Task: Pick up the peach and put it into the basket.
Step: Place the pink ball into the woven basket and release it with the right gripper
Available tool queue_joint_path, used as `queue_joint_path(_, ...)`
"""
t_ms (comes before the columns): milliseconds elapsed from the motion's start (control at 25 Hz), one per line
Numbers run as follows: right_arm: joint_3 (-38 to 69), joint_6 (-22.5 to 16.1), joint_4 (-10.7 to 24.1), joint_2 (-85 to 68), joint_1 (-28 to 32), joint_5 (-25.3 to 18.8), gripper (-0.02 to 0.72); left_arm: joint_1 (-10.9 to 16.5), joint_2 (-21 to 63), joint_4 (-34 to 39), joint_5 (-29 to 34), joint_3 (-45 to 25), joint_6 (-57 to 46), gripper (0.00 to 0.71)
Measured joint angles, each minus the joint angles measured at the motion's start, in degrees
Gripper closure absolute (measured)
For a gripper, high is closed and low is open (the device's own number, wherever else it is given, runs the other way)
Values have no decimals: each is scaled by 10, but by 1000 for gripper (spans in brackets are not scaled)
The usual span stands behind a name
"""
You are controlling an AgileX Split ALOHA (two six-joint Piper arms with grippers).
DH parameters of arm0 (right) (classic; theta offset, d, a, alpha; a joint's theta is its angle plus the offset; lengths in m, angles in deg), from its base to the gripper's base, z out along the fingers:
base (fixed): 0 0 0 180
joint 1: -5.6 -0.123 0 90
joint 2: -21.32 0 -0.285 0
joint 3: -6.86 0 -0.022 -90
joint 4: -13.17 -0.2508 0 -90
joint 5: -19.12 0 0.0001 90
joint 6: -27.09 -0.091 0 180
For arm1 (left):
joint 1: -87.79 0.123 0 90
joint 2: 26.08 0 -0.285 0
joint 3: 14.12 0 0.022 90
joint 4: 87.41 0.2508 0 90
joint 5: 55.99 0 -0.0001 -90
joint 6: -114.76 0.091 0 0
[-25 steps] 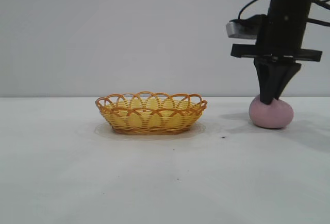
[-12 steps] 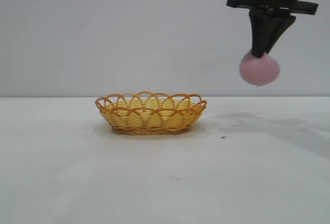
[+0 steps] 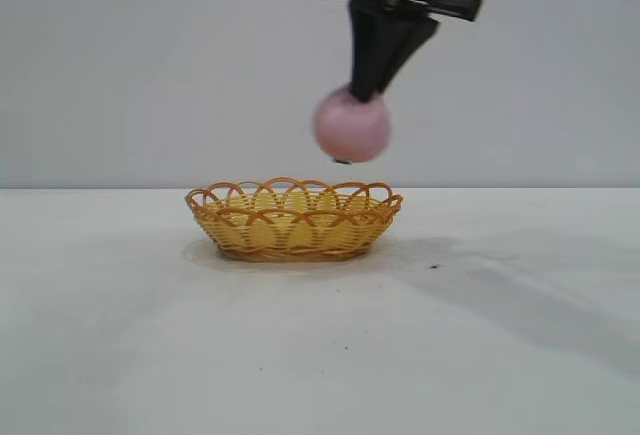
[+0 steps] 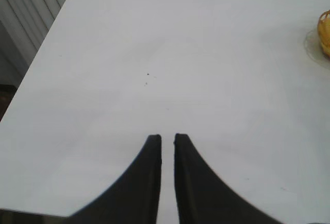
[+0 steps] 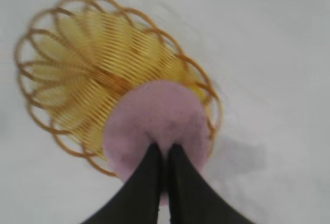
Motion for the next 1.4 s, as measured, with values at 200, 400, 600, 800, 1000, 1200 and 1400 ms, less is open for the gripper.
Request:
queue_joint_path(200,0,10,-15,11,0,11,703,0,0,0,0,0,0,651)
queue_joint_path(400,-23,24,-32,38,-1,16,703,0,0,0,0,0,0,651)
queue_joint_path(600,-50,31,-40,68,-1,5,703,0,0,0,0,0,0,651)
queue_joint_path(800,-54,39,-45,83,-1,1,703,0,0,0,0,0,0,651)
queue_joint_path(1000,-54,39,-45,87,-1,-3,542,0,0,0,0,0,0,651)
queue_joint_path(1200,-55,44,-45,78,-1,-12,441,0,0,0,0,0,0,651)
queue_joint_path(1400,-54,51,-30,35,10,-12,415,0,0,0,0,0,0,651)
